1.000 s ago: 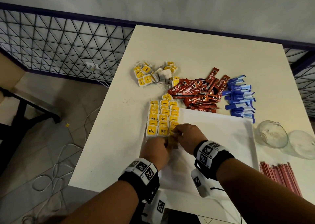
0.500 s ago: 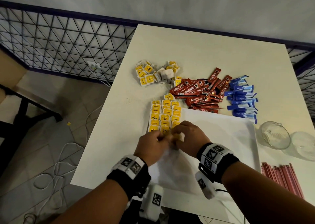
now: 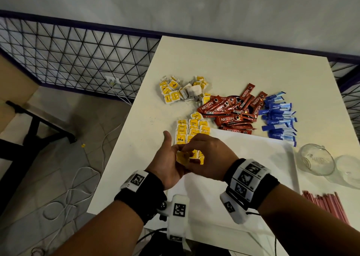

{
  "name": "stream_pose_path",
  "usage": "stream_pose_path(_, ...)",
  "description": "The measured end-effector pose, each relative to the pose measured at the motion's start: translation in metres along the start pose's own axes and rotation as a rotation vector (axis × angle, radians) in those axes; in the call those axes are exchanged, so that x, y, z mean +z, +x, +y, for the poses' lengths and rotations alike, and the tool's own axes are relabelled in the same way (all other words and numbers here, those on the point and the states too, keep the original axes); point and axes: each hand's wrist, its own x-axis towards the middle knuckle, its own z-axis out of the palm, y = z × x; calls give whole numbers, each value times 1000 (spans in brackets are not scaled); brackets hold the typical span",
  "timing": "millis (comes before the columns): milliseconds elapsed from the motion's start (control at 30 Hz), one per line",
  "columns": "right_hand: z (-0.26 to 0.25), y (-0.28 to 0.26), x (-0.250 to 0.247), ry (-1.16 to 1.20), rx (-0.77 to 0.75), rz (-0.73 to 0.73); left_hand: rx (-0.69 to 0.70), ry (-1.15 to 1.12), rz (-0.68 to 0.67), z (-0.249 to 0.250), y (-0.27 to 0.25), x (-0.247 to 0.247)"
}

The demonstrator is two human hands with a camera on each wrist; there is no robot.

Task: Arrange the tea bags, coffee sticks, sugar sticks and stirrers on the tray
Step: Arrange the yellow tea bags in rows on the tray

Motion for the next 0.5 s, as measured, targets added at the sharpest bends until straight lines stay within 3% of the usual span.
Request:
stream_pose_path(133,-4,-1,2,-86,22,10,-5,-49,-73,2,0,0)
stream_pose_path(233,-3,3,1,-26,184,100,57,75,-13,-1,1,3)
stream_pose_path(300,0,7,-3,12,345,146,273,371,136,-5,3,5)
stream_pose_path(400,0,13,-7,125,490,161,931,1316,340,-12,6,-4)
stream_pose_path(433,-2,15,-9,163,500,151,1038,1514,369,-13,5,-4)
stream_pose_path(500,-6,17,-10,218,486,121,1066,1622,416,-11,4,-3)
